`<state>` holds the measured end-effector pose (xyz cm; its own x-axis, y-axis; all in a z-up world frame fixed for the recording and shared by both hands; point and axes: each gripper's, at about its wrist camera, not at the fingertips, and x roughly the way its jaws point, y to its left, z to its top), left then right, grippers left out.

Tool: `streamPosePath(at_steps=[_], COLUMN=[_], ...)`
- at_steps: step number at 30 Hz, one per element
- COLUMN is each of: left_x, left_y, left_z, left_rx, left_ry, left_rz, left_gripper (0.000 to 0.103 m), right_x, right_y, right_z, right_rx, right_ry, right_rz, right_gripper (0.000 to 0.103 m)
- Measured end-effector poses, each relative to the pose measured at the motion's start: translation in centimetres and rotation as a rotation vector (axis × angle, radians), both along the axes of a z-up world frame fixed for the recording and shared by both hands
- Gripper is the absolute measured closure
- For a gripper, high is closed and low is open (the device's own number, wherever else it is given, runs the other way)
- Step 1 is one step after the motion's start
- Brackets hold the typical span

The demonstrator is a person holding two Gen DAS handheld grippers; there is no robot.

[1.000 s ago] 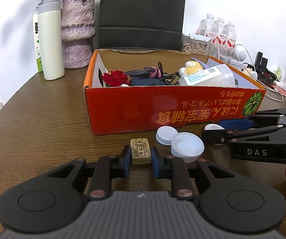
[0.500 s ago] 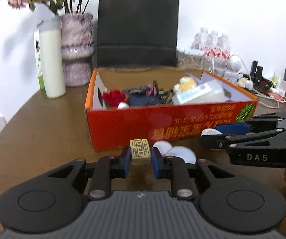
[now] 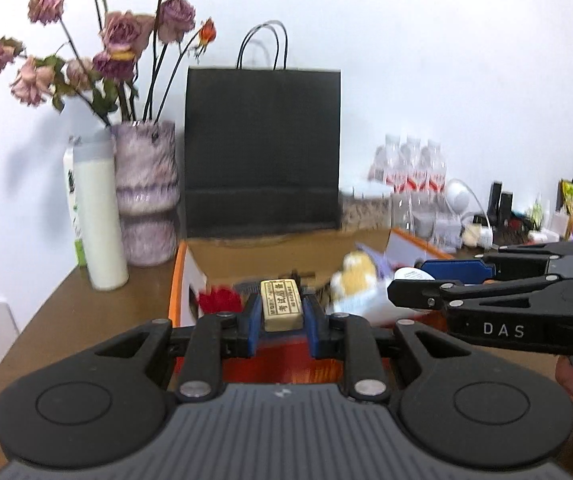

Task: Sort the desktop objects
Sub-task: 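Carry block and disc over the box and open both grippers to drop them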

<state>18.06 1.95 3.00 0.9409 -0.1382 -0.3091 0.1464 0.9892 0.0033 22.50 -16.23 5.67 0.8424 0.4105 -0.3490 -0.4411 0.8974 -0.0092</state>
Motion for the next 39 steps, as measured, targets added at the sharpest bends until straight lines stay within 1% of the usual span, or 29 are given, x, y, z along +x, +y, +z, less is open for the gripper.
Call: streamPosePath(at_steps=[3, 5, 9, 11, 15, 19, 24, 39], left_x=[1.6, 3.0, 6.0, 7.2, 9.4, 10.1, 10.5, 10.7], left_y=[-0.3, -0.4, -0.5, -0.6, -0.5, -0.3, -0.2, -0.5], left_z=[0.5, 0.6, 0.3, 0.0, -0.6, -1.5, -2.6, -3.6], left_rx=[0.002, 0.004, 0.0, 0.007, -0.011, -0.012, 0.002, 0.02], left_ry=[-0.031, -0.046, -0.029, -0.027, -0.007, 0.004, 0.039, 0.08], left_rz=[0.011, 0.025, 0.061, 0.077, 0.103, 0.106, 0.113, 0.088], left_gripper=[0.08, 0.08, 0.08, 0.08, 0.08, 0.08, 0.08, 0.08], right_x=[1.3, 2.6, 5.9, 7.1, 8.9, 9.7, 9.6, 9.5], right_y=[-0.4, -0.8, -2.5, -3.1, -4.0, -4.1, -4.0, -4.2], right_z=[0.6, 0.8, 0.2, -0.3, -1.5, -2.6, -3.2, -3.8], right_rx=[0.015, 0.028, 0.064, 0.066, 0.064, 0.052, 0.033, 0.022], right_ry=[-0.026, -0.026, 0.01, 0.022, 0.046, 0.073, 0.073, 0.085], right_rz=[-0.031, -0.053, -0.117, -0.151, -0.197, -0.218, -0.221, -0.231], right_gripper=[0.065, 0.065, 0.065, 0.065, 0.065, 0.065, 0.065, 0.065])
